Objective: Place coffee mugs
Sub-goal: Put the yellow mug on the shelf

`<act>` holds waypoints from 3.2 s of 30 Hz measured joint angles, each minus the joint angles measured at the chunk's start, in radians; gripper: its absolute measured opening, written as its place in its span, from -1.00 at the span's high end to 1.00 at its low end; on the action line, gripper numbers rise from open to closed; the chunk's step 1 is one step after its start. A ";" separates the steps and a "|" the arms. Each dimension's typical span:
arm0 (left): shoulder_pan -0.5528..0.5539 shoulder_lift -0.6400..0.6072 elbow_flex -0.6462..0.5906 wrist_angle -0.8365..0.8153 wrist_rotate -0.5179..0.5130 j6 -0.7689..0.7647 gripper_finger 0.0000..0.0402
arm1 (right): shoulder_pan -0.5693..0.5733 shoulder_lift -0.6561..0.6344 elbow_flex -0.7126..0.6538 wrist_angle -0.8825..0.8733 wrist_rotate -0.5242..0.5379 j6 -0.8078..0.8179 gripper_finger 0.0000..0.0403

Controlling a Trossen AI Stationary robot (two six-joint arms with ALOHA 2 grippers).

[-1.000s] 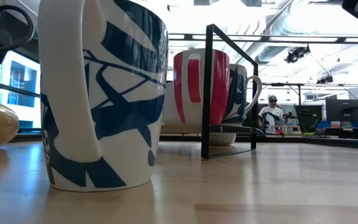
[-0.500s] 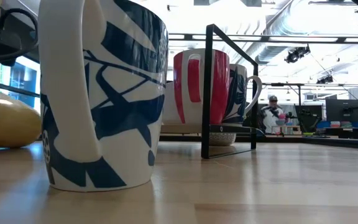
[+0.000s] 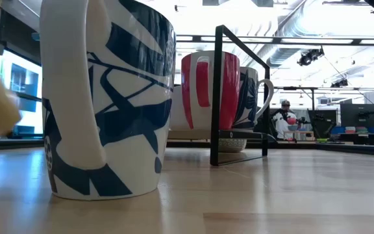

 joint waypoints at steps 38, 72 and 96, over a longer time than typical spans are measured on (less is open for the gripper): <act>0.691 0.081 0.492 -0.030 0.143 0.835 0.96 | 0.000 0.000 0.000 -0.014 -0.016 0.010 0.32; 0.855 0.251 0.676 -0.027 0.149 1.090 0.96 | 0.000 0.000 0.000 -0.013 -0.045 0.026 0.32; 0.868 0.240 0.826 -0.033 0.115 1.132 0.96 | 0.000 0.000 0.000 -0.022 -0.050 0.026 0.32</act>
